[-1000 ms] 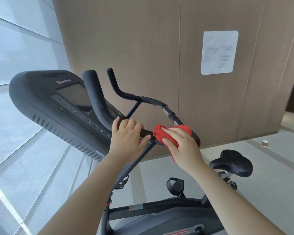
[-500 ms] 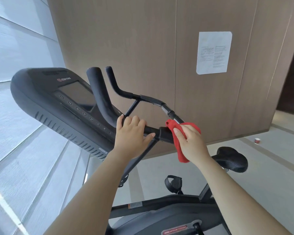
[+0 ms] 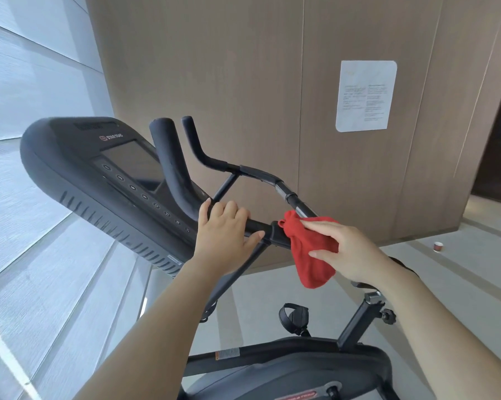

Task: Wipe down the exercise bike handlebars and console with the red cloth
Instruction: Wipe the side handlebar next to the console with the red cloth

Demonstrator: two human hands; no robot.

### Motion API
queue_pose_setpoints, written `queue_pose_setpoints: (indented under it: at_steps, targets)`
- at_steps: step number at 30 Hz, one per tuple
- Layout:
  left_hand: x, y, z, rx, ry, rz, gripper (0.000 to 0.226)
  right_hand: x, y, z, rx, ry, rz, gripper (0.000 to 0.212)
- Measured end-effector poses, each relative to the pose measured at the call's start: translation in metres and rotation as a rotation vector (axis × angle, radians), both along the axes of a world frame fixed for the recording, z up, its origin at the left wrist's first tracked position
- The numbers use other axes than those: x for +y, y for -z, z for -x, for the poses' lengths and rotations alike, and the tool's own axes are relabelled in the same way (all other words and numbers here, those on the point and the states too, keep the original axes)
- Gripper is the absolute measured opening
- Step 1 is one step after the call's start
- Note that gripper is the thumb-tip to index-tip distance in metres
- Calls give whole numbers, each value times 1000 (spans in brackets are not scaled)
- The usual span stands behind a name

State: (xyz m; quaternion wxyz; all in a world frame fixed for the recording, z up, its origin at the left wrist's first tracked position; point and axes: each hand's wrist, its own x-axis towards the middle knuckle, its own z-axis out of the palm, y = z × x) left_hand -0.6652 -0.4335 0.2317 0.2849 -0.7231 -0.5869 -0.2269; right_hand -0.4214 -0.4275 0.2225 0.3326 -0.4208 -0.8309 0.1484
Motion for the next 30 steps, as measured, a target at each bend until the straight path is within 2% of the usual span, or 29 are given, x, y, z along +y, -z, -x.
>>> queue_pose_setpoints:
  at_steps: [4,6,7,10,12,15,17,24,30]
  targets:
    - [1,1,-1,-4,3,-23,51,-2,-3,20,297,82,-73,50]
    - [1,2,-1,-4,0,-38,50,-1,-4,34,364,115,-116,44]
    - [1,2,0,-3,1,-33,50,-1,-1,41,317,131,-149,43]
    - [0,1,0,-4,12,-16,52,3,12,47,-79,343,-285,44]
    - [-2,-1,0,3,12,-13,53,4,15,44,-172,371,-304,49]
    - [-4,-3,0,-1,4,13,53,5,17,43,-143,122,-263,53]
    - [-5,-4,-1,-2,-6,48,48,2,19,45,-162,55,-228,54]
    - [-6,-3,-1,-19,-5,49,44,3,29,56,-60,104,-363,51]
    - [-5,-3,0,-18,22,25,40,6,33,44,-26,164,-277,55]
